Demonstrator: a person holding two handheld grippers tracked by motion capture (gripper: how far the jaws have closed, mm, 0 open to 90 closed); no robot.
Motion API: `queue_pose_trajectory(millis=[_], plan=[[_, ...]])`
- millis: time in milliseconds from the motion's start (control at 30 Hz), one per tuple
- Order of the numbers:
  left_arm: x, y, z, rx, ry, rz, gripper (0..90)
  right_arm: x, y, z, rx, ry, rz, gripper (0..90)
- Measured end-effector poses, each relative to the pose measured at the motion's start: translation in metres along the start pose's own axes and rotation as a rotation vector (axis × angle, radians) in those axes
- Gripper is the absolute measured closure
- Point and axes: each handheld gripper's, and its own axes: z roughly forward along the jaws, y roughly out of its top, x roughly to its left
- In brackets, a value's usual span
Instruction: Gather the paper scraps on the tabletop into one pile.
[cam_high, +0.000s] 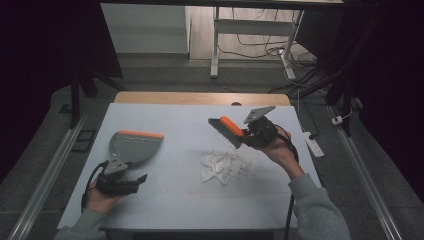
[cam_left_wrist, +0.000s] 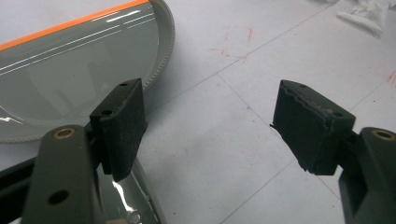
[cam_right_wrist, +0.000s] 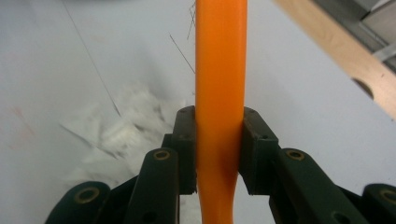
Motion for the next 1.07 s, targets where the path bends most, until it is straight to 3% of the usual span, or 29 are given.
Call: queue_pose_trajectory(millis=[133,267,533,700,867,1067], plan=[[0.000,0.000,0.000,-0.002,0.002,-0.004,26.3,0.002,-0.003,-0.019,-0.085,0.003,0.036,70.1],[0.000,0.000,0.000,-0.003,0.000,-0.004,26.3,0.006,-0.012,-0.031,-0.080,-0.035,0.067,70.1],[0.000,0.000,-0.001,-0.008,-0.002,-0.007,26.3,0.010,-0.068,-0.046,-0.070,-0.105,0.193,70.2],[0.000,0.001,-0.001,-0.013,0.000,-0.006,26.3,0.013,-0.102,-0.059,-0.105,-0.152,0.274,70.1],[-0.001,0.002,-0.001,-0.016,0.002,-0.003,26.3,0.018,-0.123,-0.063,-0.122,-0.176,0.296,70.1],[-0.002,0.003,-0.002,-0.025,0.000,-0.001,26.2,0.023,-0.131,-0.063,-0.146,-0.180,0.286,70.2]])
